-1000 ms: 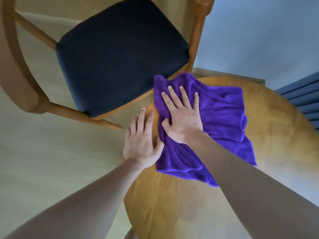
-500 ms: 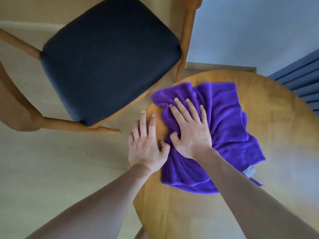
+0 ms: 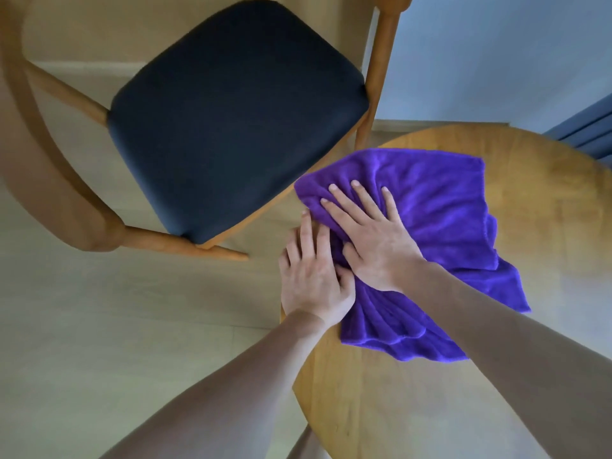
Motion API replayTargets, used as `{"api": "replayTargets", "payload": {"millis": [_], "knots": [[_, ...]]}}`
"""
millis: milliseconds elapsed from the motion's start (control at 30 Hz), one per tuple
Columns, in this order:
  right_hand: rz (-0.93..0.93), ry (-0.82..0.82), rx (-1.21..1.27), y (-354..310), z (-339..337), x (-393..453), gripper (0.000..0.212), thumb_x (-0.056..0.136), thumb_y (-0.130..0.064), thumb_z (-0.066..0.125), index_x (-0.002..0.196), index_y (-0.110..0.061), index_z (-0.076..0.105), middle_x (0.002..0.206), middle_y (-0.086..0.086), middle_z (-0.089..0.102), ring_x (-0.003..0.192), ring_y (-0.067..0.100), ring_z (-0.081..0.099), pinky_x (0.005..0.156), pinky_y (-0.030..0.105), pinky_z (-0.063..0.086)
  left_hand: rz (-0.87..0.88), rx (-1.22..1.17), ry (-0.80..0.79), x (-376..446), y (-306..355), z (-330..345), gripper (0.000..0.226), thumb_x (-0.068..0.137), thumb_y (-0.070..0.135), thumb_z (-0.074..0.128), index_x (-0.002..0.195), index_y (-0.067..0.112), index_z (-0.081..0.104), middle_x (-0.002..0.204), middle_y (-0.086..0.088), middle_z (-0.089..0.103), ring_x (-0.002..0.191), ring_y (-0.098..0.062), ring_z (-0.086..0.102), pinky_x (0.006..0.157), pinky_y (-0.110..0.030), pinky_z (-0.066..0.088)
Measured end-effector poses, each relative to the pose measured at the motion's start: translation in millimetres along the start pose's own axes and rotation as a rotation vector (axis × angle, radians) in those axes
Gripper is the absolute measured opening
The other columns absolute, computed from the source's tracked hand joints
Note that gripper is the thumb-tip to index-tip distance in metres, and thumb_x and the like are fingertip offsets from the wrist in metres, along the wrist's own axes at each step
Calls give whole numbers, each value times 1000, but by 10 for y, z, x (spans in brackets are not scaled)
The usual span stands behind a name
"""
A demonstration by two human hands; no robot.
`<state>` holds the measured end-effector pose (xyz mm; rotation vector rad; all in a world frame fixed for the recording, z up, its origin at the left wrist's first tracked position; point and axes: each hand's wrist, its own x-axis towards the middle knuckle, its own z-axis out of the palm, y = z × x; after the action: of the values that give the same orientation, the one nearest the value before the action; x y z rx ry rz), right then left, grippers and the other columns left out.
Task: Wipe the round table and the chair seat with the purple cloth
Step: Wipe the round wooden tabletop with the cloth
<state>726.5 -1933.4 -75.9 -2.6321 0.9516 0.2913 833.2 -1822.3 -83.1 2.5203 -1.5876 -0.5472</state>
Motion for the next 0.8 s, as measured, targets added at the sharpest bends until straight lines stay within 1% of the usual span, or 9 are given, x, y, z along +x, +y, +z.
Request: {"api": "replayTargets", "payload": {"millis": [67,167,267,333,400,500,567,700,800], "knots": [[-32,6,-9,155,-11,-41,78,88,-42,21,164,-31,7,171,-11,-2,158,22,-5,126,54,-3,-1,-30,-7,-3,-5,1,78,75,39,40,151,22,34,168,-4,19,140,-30,34,106,-49,43],[111,65,34,123,3,-23,79,87,-47,28,163,-33,13,171,-11,3,158,23,0,126,55,-2,7,-67,-21,-24,-33,-18,80,80,42,44,156,24,28,170,-2,15,145,-29,32,111,-48,40],[247,108,38,-131,55,47,79,88,-45,26,163,-29,12,172,-8,3,158,27,-1,125,58,-1,42,-204,-21,-61,-155,-52,85,82,35,46,161,22,16,172,1,11,152,-25,24,120,-44,33],[295,119,67,-243,75,63,78,88,-40,26,164,-26,11,172,-5,3,158,28,-2,125,60,0,-16,-291,9,-113,-273,-78,82,83,31,46,160,20,18,170,-3,17,151,-23,28,120,-41,33],[325,125,88,-331,95,56,77,89,-37,23,164,-24,10,172,-2,1,158,29,-4,124,60,0,-163,-320,48,-197,-377,-66,69,87,31,46,153,17,30,156,-7,39,138,-27,43,112,-42,39],[260,93,43,-485,160,-37,76,90,-39,18,164,-22,8,172,-1,-1,158,30,-4,124,60,1,-331,-387,23,-304,-426,20,38,100,34,43,133,15,49,119,-10,66,107,-35,62,89,-44,49],[132,51,-1,-496,211,-148,76,91,-41,19,164,-23,8,172,-1,-2,158,30,-3,125,59,1,-344,-396,27,-297,-422,50,27,102,34,44,120,15,52,103,-12,70,91,-40,65,75,-44,49],[-116,-9,-53,-203,228,-310,76,91,-45,27,164,-28,11,172,-6,0,158,24,-2,126,54,-2,-319,-382,46,-299,-432,37,24,102,37,42,111,15,49,91,-11,68,84,-40,64,71,-44,49],[77,63,-12,28,124,-181,78,88,-49,30,163,-29,17,172,-9,6,158,22,4,127,51,1,-321,-385,38,-292,-422,43,24,102,38,42,109,16,48,83,-6,63,79,-38,63,67,-40,46]]}}
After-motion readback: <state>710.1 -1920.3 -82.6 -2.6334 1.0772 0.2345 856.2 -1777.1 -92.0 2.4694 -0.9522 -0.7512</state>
